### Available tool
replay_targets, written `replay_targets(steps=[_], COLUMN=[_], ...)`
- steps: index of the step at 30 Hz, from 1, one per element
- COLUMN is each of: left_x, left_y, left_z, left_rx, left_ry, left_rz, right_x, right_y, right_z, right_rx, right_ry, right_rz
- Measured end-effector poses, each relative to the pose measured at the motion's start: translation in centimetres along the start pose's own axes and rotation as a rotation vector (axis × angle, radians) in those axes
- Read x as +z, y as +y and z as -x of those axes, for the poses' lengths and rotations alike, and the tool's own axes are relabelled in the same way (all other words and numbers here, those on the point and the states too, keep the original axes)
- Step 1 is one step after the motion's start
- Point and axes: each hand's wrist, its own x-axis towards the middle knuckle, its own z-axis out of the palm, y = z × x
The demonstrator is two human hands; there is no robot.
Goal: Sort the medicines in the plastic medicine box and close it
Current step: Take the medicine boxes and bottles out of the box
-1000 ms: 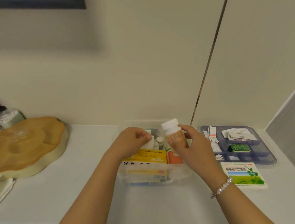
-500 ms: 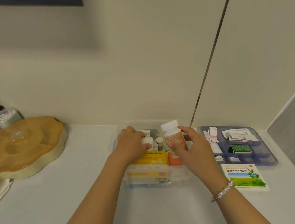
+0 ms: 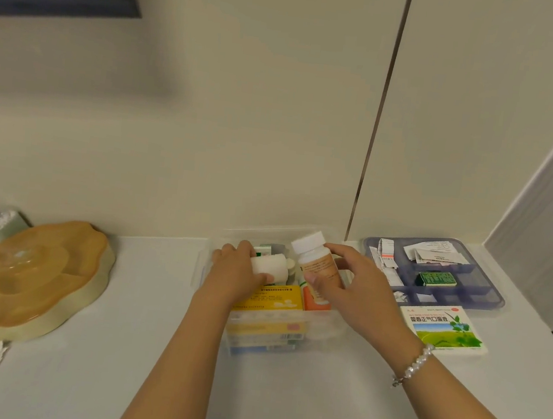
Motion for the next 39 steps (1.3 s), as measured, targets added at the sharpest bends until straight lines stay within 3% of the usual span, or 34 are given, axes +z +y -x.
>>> replay_targets(steps=[3, 8, 13, 16, 21, 26, 31, 35, 39], left_x=[0.0, -1.2, -2.4, -2.2, -0.6, 0.8, 2.7, 3.3, 4.2], left_y=[-0.2, 0.8, 3.6, 5.6, 8.5, 11.4, 13.3, 13.9, 14.8], left_z=[0.1, 0.6, 2.3, 3.1, 4.4, 6.0, 6.7, 6.7, 6.2], left_rx=[0.014, 0.091, 0.205, 0.215, 0.173, 0.104, 0.154, 0.182, 0.193], left_ry=[-0.008, 0.137, 0.168, 0.083, -0.267, -0.535, -0.547, -0.680, -0.704], left_rz=[0.102, 0.296, 0.733, 1.017, 1.395, 1.412, 1.249, 1.335, 1.409], right_x=[0.0, -0.6, -2.4, -4.2, -7.1, -8.6, -10.5, -12.5, -14.5], right_y=[0.1, 0.0, -0.1, 0.2, 1.3, 2.1, 3.3, 4.6, 5.8], right_z=[-0.1, 0.0, 0.8, 1.6, 3.5, 4.8, 5.5, 5.9, 6.1], right_rx=[-0.004, -0.030, -0.014, -0.017, 0.055, 0.074, 0.100, 0.163, 0.210], right_ry=[0.007, 0.050, 0.132, 0.177, 0.155, 0.118, 0.115, 0.118, 0.103], right_rz=[-0.004, -0.065, -0.292, -0.371, -0.512, -0.562, -0.551, -0.556, -0.528])
